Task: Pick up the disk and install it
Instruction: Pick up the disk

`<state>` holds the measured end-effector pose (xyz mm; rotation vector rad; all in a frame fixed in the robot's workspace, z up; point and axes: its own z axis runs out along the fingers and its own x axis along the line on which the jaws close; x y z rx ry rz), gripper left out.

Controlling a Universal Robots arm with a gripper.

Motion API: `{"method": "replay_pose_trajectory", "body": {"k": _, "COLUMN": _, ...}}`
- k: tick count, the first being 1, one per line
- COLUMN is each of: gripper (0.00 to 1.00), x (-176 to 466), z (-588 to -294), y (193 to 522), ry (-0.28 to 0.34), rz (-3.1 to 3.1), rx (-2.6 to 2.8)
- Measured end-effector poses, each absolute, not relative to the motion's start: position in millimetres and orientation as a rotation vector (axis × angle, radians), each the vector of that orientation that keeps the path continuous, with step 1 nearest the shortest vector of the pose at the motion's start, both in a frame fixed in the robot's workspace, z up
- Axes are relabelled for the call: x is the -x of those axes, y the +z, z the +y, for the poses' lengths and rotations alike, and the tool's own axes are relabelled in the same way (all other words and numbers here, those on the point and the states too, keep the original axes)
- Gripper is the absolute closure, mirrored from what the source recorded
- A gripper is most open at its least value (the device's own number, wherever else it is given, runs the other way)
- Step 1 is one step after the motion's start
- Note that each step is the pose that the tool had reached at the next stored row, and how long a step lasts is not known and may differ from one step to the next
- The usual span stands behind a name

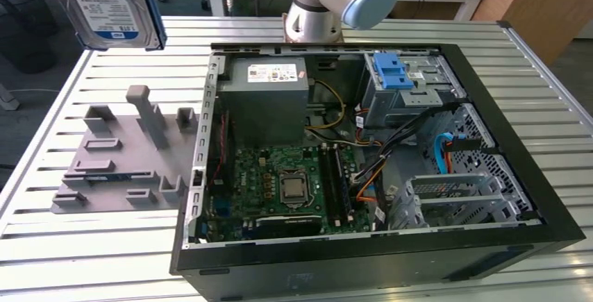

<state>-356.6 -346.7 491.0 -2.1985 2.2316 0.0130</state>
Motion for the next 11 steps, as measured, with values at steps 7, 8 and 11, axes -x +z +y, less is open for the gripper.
{"method": "replay_pose_trajectory", "body": {"k": 7, "gripper": 0.64, "x": 352.2, "z": -346.7, "y": 490.8, "ry": 0.013, "rz": 2.232, "rx": 2.198}}
{"method": "replay_pose_trajectory", "body": {"k": 8, "gripper": 0.64, "x": 351.7, "z": -346.8, "y": 490.8, "ry": 0.013, "rz": 2.232, "rx": 2.198}}
{"method": "replay_pose_trajectory", "body": {"k": 11, "gripper": 0.64, "x": 350.0, "z": -346.8, "y": 490.6, "ry": 0.013, "rz": 2.232, "rx": 2.198}}
